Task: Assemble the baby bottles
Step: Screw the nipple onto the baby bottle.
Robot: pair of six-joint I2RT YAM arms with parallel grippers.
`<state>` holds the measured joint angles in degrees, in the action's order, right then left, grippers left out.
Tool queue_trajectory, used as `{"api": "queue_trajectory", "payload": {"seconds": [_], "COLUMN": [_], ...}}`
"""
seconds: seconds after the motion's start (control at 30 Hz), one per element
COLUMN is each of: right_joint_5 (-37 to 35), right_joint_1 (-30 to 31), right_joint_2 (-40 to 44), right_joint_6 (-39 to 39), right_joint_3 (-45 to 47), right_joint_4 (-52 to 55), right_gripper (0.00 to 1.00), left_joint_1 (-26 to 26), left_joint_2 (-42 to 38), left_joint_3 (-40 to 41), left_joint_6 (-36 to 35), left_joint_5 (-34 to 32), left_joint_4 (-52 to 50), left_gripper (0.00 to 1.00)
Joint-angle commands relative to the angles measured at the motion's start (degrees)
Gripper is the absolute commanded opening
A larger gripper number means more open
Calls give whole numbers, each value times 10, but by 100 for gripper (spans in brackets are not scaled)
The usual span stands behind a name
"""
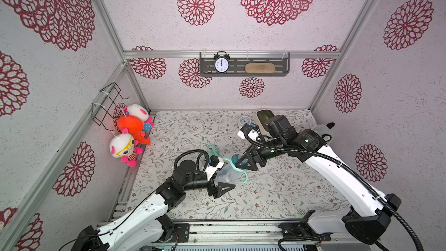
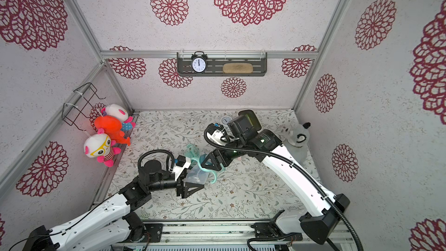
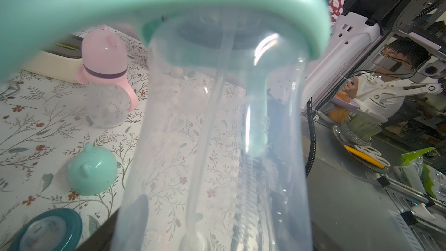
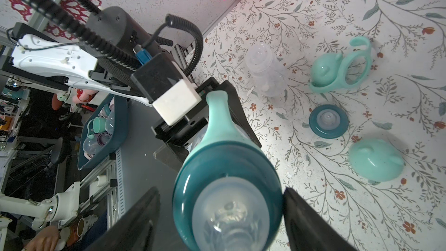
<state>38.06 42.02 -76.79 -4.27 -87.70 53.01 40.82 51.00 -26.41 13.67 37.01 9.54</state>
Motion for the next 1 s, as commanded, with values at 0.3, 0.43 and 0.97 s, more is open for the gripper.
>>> {"api": "queue_trajectory", "payload": {"seconds": [0.3,0.43,0.97], "right_joint_5": [2,1,-169], "right_joint_1": [0,0,42], "right_joint_2": [2,2,-25], "right_joint_6": [1,-17,-332], "right_joint_3": [6,10,-29], "right_joint_4": [-18,-27,-11], "right_gripper": [69,59,0], "left_joint_1": [-6,-5,94], "left_joint_2": [-7,-6,24], "left_joint_3": [-26,-30,-17], "left_joint_6": [3,7,-37], "left_joint_5": [0,-27,-353], "left_joint_4": [10,1,27], "left_gripper": [0,0,0]}}
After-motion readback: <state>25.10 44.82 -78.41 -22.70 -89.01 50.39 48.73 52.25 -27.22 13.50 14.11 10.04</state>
